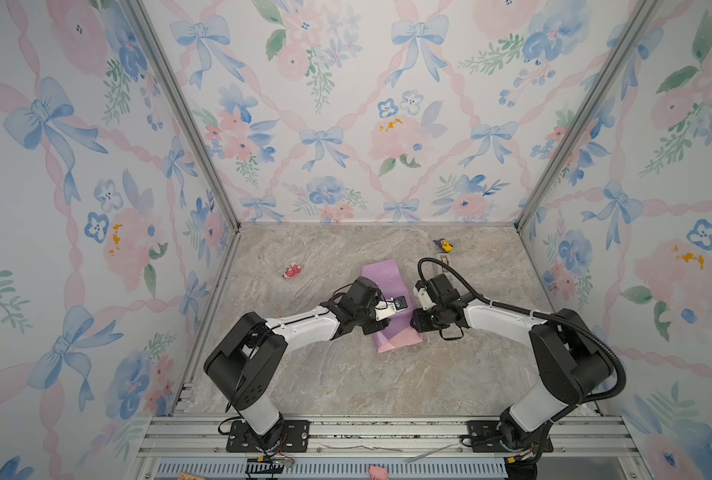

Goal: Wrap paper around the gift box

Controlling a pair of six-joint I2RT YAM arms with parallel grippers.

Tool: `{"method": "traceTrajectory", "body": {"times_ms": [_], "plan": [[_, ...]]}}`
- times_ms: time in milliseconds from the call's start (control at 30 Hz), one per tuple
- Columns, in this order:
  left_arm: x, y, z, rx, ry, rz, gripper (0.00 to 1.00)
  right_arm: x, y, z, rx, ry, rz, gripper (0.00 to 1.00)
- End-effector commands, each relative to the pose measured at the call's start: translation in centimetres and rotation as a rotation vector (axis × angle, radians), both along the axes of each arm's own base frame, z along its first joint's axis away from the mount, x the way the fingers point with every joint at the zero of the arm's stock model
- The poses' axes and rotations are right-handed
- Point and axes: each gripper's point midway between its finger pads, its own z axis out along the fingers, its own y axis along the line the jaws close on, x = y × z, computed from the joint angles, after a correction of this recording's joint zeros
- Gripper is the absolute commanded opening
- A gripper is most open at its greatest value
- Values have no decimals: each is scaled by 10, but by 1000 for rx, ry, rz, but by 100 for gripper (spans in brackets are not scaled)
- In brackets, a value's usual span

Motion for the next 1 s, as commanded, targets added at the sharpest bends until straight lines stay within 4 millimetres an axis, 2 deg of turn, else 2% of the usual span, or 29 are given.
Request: {"method": "traceTrajectory", "body": {"times_ms": [0,100,300,433,467,500,533,600,633,667,700,733,767,867,967], "plan": [[-10,2,-20,44,38,-27,46,-2,-2,26,28,-43,13,46],[-10,2,-19,40,39,-29,46,5,0,30,39,-49,14,47],[-12,0,-19,33,42,-37,46,9,1,11,4,-9,27,46],[-14,-1,-20,33,44,-45,46,17,3,6,-4,-23,23,46],[-14,-1,-20,33,44,-44,45,19,3,7,-5,-28,22,39],[-14,-1,-20,33,44,-45,45,20,2,0,-18,-14,16,24],[-14,-1,-20,33,43,-47,45,20,2,-2,-22,-9,17,17],[-14,-2,-19,30,42,-46,46,17,2,-6,-25,5,22,14],[-14,-2,-19,29,42,-47,46,16,2,-6,-23,12,24,16],[-13,-2,-18,28,38,-46,46,13,1,-4,-21,16,26,22],[-13,-3,-16,23,34,-44,46,9,1,-2,-18,20,31,33],[-13,-3,-16,24,36,-44,46,8,0,11,-3,-3,30,42],[-13,-3,-15,20,34,-45,46,6,-1,21,10,-18,29,48],[-14,-4,-13,14,29,-51,46,5,-2,54,117,-45,11,56],[-15,-5,-10,3,25,-56,46,21,0,79,255,-53,-54,58]]}}
